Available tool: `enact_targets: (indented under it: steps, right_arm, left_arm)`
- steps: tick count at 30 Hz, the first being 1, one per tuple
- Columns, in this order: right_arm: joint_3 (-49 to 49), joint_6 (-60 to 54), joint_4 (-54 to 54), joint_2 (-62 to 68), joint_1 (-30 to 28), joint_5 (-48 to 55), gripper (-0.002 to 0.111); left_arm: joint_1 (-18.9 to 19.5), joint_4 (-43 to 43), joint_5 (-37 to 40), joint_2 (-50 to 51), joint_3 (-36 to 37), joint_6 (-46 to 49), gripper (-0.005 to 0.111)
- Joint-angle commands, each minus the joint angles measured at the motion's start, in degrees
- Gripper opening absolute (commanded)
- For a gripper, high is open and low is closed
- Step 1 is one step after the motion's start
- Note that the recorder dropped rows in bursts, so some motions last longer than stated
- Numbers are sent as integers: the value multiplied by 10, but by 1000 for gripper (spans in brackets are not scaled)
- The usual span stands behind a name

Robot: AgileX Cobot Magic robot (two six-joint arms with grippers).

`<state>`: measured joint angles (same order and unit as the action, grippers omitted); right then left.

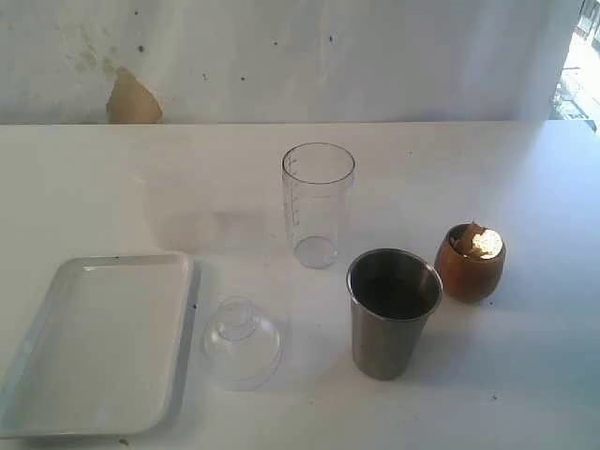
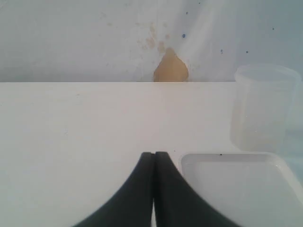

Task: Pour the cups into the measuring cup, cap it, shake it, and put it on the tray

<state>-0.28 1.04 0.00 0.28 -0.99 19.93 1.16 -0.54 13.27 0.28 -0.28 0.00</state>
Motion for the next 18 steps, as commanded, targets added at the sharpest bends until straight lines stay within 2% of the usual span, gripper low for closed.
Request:
enact_targets:
  steps: [1, 6, 9, 12, 15, 16, 17, 18]
  right_arm:
    - [3, 3, -3, -3, -1, -7, 0]
    - [3, 3, -17, -3, -1, -81, 0]
    - [3, 3, -17, -3, -1, -190, 0]
    - [3, 10, -17, -3, -1, -357, 0]
    - [3, 87, -14, -3, -1, -500, 0]
    - [3, 164, -9, -3, -1, -523, 0]
    - [3, 194, -9, -3, -1, -517, 0]
    - [3, 192, -18, -3, -1, -470, 1]
  left_arm:
    - [-2, -1, 1, -3, 3, 0, 0]
    - [-2, -1, 1, -3, 3, 0, 0]
    - [-2, -1, 1, -3, 3, 0, 0]
    - [-2, -1, 1, -3, 3, 0, 0]
    - [-2, -1, 1, -3, 3, 0, 0]
    - [-2, -1, 1, -3, 3, 0, 0]
    - [-2, -1, 1, -3, 3, 0, 0]
    - [-2, -1, 1, -3, 3, 0, 0]
